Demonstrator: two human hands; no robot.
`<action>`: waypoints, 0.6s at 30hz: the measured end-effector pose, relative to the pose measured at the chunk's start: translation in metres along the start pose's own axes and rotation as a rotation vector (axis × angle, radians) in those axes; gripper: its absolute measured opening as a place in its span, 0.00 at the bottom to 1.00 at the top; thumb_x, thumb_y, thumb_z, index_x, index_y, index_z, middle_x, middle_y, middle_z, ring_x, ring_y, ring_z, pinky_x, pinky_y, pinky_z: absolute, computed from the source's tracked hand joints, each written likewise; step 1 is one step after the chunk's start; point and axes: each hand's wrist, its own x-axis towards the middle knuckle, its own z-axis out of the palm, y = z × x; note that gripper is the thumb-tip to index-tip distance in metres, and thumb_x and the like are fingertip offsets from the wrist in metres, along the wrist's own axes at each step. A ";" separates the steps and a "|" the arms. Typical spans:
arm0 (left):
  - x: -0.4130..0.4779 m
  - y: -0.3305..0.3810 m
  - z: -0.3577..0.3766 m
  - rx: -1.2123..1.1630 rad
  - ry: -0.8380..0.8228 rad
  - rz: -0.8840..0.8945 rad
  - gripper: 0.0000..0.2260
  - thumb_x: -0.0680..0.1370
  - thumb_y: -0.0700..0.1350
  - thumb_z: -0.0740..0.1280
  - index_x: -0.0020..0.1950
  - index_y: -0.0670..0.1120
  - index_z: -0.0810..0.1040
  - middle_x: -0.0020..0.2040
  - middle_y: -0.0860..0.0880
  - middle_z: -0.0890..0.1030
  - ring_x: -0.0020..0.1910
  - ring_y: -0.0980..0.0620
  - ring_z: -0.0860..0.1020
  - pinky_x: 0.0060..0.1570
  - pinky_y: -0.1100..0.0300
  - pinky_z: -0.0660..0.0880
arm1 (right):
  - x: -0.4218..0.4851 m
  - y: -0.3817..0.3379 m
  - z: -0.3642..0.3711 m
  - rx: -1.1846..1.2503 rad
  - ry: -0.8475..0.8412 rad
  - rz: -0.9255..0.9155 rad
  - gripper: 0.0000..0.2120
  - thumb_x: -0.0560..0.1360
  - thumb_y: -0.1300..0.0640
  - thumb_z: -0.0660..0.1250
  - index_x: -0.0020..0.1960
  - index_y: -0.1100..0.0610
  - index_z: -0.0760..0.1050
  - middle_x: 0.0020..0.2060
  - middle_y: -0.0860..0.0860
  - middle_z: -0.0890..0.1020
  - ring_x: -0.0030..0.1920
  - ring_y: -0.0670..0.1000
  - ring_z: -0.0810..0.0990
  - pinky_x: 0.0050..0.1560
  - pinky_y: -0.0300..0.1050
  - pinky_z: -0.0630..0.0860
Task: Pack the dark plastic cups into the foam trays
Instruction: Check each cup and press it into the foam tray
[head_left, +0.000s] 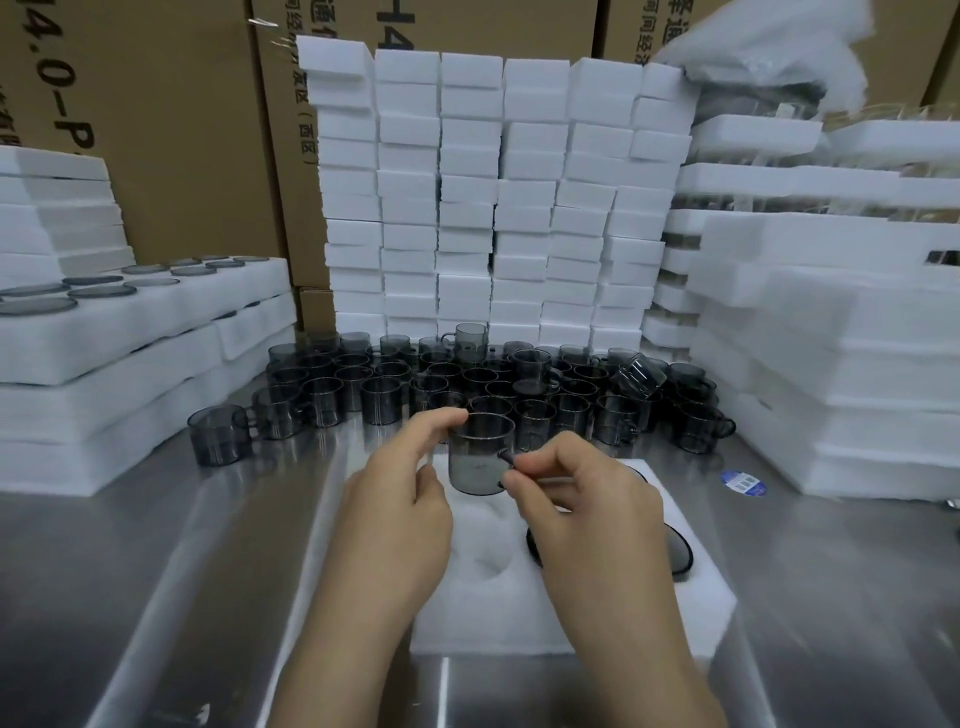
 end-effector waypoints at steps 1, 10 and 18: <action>0.000 -0.002 0.000 0.017 -0.020 -0.023 0.29 0.85 0.33 0.58 0.67 0.69 0.77 0.62 0.64 0.80 0.42 0.60 0.80 0.36 0.66 0.75 | 0.000 0.001 0.002 -0.018 -0.016 0.006 0.12 0.77 0.59 0.78 0.41 0.46 0.79 0.41 0.34 0.84 0.41 0.39 0.85 0.41 0.32 0.77; 0.000 -0.003 0.002 -0.020 -0.104 -0.067 0.31 0.85 0.33 0.58 0.69 0.72 0.74 0.52 0.67 0.76 0.35 0.79 0.71 0.36 0.81 0.67 | -0.001 -0.003 0.004 -0.168 -0.055 0.012 0.11 0.75 0.54 0.80 0.40 0.48 0.79 0.38 0.35 0.84 0.42 0.41 0.83 0.45 0.49 0.80; -0.002 0.002 0.003 -0.046 -0.115 -0.038 0.30 0.85 0.33 0.58 0.74 0.68 0.73 0.69 0.70 0.69 0.41 0.83 0.72 0.44 0.82 0.69 | -0.005 -0.014 0.005 -0.195 -0.084 0.060 0.10 0.76 0.50 0.78 0.46 0.42 0.76 0.41 0.32 0.84 0.47 0.38 0.83 0.48 0.51 0.80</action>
